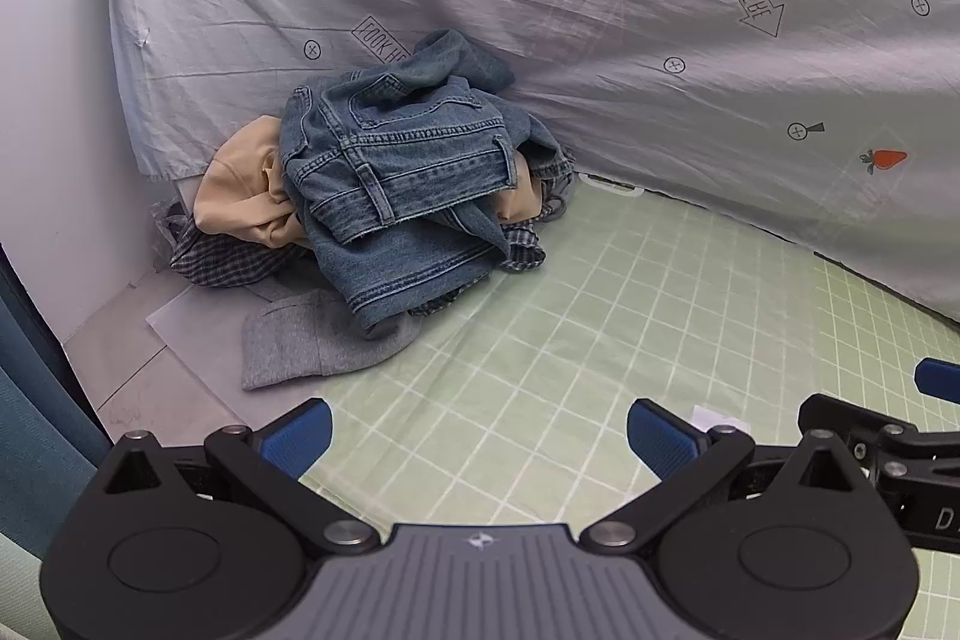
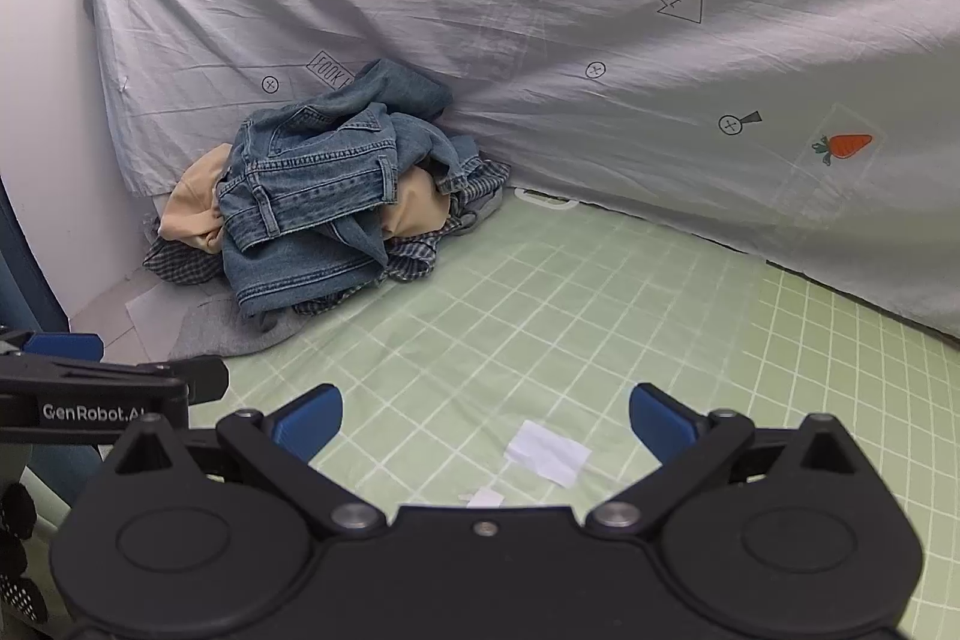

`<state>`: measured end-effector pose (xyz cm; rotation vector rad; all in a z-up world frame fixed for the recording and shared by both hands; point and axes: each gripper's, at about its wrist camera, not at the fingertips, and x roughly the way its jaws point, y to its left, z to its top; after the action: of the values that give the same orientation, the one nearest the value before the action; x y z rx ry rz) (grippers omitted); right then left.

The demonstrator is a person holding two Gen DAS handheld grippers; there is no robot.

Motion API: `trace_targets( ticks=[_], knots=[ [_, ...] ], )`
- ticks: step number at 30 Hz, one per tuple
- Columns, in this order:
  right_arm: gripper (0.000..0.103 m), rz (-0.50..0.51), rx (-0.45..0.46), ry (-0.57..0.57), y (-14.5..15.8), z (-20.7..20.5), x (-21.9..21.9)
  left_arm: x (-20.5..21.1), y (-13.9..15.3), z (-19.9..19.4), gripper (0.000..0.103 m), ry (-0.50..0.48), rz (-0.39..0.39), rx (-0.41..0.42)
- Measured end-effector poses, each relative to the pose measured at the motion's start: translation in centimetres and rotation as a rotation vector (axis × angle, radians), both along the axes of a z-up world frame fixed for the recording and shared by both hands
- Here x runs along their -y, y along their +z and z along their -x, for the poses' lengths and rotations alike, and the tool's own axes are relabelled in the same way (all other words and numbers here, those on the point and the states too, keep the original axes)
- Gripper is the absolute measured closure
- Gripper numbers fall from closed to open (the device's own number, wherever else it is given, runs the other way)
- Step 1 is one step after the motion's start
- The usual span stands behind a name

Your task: Fold clothes

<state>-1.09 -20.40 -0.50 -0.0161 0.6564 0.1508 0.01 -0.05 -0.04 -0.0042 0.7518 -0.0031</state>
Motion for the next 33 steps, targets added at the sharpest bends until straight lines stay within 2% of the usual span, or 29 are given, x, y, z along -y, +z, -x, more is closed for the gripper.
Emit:
trace_targets(
  ticks=[11,33],
  knots=[
    [0.000,-0.033,-0.021,-0.023,0.01,-0.02,0.39,0.35,-0.39,-0.19,0.000,-0.011,-0.006,0.006],
    [0.000,-0.027,-0.020,-0.029,0.09,0.28,0.67,0.38,-0.48,0.72,0.000,-0.008,-0.012,-0.002]
  ],
)
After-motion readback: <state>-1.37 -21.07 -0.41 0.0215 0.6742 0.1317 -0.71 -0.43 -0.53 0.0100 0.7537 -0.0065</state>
